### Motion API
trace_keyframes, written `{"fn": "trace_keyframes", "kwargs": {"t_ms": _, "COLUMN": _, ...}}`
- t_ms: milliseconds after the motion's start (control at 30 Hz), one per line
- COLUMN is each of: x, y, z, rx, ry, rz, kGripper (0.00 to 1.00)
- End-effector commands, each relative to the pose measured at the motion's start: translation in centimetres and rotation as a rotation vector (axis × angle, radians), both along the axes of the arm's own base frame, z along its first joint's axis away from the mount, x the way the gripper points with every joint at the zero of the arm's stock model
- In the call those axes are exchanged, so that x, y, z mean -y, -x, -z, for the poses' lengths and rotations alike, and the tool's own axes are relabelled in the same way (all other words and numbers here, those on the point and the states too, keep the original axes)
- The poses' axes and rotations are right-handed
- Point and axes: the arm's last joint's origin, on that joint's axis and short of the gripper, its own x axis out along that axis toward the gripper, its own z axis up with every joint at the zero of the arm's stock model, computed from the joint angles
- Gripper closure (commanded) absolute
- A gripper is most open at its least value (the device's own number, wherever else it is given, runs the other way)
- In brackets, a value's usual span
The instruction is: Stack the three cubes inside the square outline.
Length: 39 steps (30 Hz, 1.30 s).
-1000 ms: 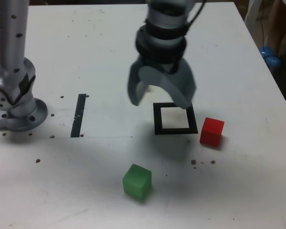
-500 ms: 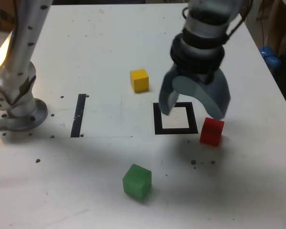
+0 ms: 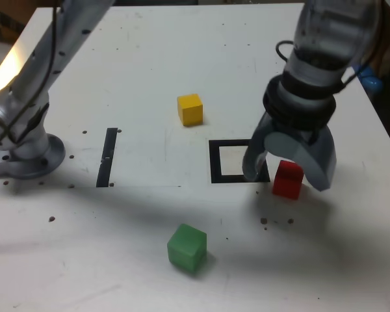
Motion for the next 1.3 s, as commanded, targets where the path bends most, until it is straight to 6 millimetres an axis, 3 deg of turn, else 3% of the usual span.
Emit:
{"fn": "trace_keyframes", "kwargs": {"t_ms": 0, "x": 0.2, "y": -0.4, "z": 0.4, "rx": -0.005, "ry": 0.005, "rz": 0.0, "kGripper": 0.06}}
{"fn": "trace_keyframes", "kwargs": {"t_ms": 367, "x": 0.5, "y": -1.4, "z": 1.8, "rx": -0.014, "ry": 0.011, "rz": -0.003, "kGripper": 0.22}}
{"fn": "trace_keyframes", "kwargs": {"t_ms": 767, "x": 0.4, "y": -1.5, "z": 2.1, "rx": -0.015, "ry": -0.005, "rz": -0.014, "kGripper": 0.64}}
{"fn": "trace_keyframes", "kwargs": {"t_ms": 1267, "x": 0.4, "y": -1.3, "z": 2.1, "rx": -0.023, "ry": -0.004, "rz": -0.015, "kGripper": 0.67}}
